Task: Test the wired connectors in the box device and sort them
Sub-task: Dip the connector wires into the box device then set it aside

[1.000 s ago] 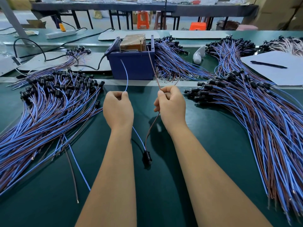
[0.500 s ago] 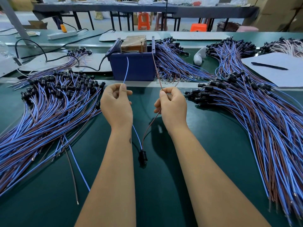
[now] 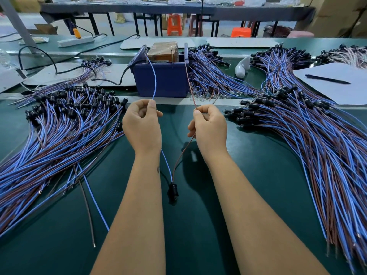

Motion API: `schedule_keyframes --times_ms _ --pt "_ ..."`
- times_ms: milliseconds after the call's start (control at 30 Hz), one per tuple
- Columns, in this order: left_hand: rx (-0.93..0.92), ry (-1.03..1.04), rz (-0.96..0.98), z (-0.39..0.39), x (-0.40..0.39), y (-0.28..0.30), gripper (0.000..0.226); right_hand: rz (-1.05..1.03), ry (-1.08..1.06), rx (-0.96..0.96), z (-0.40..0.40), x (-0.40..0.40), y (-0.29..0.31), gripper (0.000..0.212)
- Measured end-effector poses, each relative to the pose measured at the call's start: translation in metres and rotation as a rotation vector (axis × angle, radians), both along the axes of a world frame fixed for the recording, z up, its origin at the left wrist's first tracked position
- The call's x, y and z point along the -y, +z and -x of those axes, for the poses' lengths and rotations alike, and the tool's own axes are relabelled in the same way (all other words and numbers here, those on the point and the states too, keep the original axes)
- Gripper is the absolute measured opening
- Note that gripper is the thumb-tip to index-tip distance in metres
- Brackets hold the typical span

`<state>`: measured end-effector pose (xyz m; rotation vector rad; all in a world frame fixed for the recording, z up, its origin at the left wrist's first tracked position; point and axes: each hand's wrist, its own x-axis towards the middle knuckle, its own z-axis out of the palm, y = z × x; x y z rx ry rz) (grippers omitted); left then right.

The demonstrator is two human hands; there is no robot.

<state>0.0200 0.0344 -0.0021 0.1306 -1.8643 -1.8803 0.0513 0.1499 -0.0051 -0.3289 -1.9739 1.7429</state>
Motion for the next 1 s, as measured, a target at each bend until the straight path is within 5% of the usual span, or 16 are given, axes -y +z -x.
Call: schedule_keyframes --times_ms 1000 --pt "0.079 -0.055 0.015 0.007 0.001 -0.007 0.015 -0.086 0.060 0.004 0.008 0.002 -0.004 0.019"
